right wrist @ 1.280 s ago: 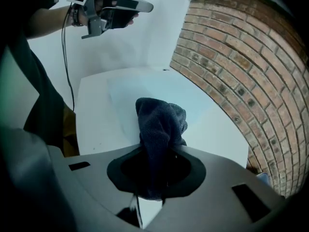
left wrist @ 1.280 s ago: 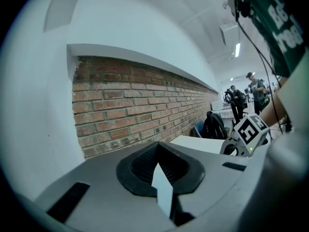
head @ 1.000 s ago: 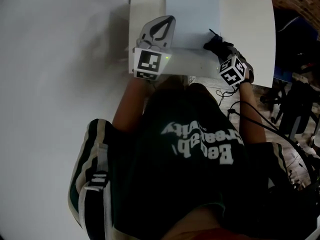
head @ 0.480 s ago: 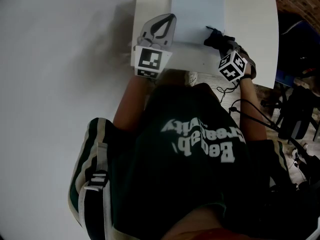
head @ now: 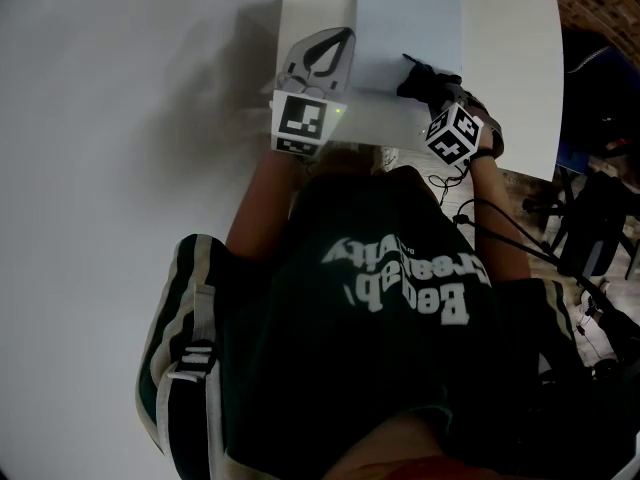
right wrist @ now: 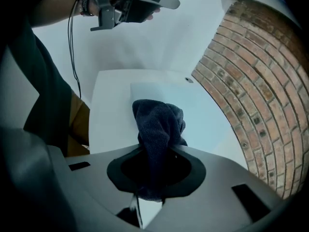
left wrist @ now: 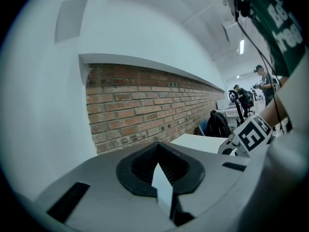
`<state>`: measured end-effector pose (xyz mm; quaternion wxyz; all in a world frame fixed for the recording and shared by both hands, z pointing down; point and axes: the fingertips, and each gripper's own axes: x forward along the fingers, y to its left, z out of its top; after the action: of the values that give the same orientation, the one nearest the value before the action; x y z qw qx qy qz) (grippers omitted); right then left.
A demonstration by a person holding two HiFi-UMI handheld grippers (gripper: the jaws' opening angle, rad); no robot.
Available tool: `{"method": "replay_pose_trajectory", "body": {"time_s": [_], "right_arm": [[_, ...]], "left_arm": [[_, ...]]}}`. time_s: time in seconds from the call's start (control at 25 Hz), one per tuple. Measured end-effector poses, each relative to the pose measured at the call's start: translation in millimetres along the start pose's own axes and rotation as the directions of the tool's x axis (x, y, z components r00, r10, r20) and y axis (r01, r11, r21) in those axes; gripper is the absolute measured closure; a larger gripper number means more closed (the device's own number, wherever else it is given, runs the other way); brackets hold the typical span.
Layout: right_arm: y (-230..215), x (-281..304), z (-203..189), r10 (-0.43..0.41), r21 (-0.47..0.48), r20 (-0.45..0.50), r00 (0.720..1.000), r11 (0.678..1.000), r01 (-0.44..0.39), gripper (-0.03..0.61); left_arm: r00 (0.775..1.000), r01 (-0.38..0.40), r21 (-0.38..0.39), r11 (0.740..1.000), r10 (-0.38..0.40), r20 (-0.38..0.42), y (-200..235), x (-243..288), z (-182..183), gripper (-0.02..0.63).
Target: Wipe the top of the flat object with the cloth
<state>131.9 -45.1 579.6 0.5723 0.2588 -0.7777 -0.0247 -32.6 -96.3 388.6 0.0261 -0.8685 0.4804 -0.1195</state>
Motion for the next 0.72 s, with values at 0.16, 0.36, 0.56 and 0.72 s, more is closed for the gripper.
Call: {"method": "replay_pose_trajectory", "body": {"time_s": [0.16,0.36,0.56,0.72], "right_arm": [[8.7,14.4,29.5,0.016,-0.012,-0.005,1.000,1.000,-0.016,0.517],[28.4,20.8,70.5,0.049,-0.045,-0.001,0.999,0.998,-0.049,0.517],[46.0,31.9,108.6,0.079,-0.080,0.005,0.997,0.994,-0.078,0.517],[56.1,39.5,129.1,0.092,-0.102,0.003,0.996,0.991,-0.091,0.517]], "left_arm": [[1.000,0.018,-0.014,1.000,-0.018,0.013,21.9,1.1,-7.8,0.617],[0.999,0.033,-0.005,0.999,-0.033,0.006,44.2,-10.9,-7.6,0.617],[0.999,0.040,-0.001,0.999,-0.040,0.012,66.7,-20.9,-11.2,0.617],[0.998,0.046,-0.030,0.998,-0.045,0.033,79.2,-28.2,-16.4,0.617]]}}
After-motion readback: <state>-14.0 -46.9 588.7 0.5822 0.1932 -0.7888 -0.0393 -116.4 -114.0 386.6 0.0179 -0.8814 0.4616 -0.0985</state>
